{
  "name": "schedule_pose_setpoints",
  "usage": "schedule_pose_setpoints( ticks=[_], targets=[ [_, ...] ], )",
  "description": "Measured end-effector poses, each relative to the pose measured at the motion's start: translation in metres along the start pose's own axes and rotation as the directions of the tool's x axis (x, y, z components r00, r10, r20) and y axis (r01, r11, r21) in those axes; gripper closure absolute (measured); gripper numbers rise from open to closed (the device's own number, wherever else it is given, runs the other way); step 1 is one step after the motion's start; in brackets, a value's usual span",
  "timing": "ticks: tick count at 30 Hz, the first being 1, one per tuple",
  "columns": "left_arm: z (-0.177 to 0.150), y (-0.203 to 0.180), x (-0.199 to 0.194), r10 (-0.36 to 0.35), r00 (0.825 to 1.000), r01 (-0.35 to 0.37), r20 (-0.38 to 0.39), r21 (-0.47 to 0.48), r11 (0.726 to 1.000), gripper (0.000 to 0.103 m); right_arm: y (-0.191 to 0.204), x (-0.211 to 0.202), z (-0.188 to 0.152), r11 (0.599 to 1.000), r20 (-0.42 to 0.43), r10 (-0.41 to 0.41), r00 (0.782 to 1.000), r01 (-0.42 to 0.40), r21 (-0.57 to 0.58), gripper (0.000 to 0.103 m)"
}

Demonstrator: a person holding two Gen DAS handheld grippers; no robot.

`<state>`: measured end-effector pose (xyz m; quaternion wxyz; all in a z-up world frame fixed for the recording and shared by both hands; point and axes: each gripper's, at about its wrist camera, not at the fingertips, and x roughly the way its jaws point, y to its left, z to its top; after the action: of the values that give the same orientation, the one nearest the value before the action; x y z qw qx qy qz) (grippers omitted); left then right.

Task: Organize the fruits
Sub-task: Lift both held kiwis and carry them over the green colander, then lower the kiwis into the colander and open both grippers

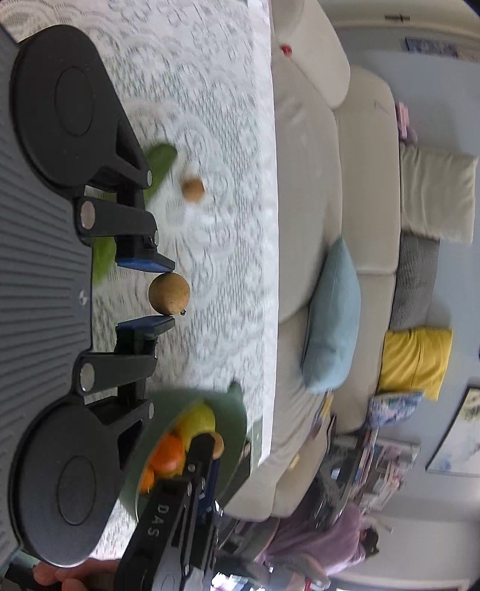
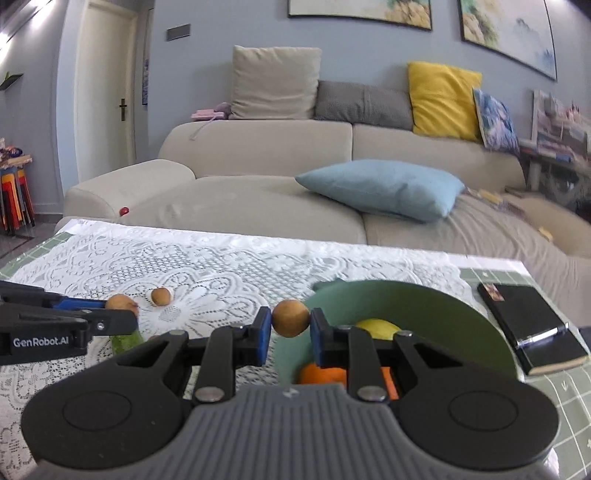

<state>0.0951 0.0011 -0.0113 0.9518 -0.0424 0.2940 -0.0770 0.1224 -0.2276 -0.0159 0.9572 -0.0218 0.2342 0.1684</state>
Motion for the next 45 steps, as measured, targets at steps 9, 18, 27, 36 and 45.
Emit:
schedule_pose_setpoints(
  ticks=[9, 18, 27, 36, 45],
  targets=[
    [0.019, -0.056, 0.026, -0.183, 0.982, 0.186, -0.041, 0.082, 0.979, 0.075, -0.055, 0.001, -0.002, 0.981, -0.048, -0.020, 0.999, 0.029, 0.192, 0.084],
    [0.026, -0.081, 0.062, -0.226, 0.966, 0.245, -0.129, 0.156, 0.957, 0.075, -0.059, 0.013, -0.013, 0.985, -0.123, -0.035, 0.992, 0.055, 0.161, 0.084],
    [0.024, -0.085, 0.070, -0.214, 0.964, 0.243, -0.158, 0.202, 0.949, 0.075, -0.062, 0.017, -0.016, 0.986, -0.143, -0.032, 0.989, 0.054, 0.156, 0.084],
    [0.025, -0.085, 0.069, -0.213, 0.965, 0.243, -0.155, 0.204, 0.949, 0.075, -0.062, 0.017, -0.016, 0.986, -0.141, -0.033, 0.989, 0.055, 0.157, 0.083],
    [0.027, -0.076, 0.067, -0.248, 0.959, 0.269, -0.139, 0.155, 0.951, 0.062, -0.062, 0.014, -0.015, 0.983, -0.125, -0.052, 0.991, 0.073, 0.169, 0.073]
  ],
)
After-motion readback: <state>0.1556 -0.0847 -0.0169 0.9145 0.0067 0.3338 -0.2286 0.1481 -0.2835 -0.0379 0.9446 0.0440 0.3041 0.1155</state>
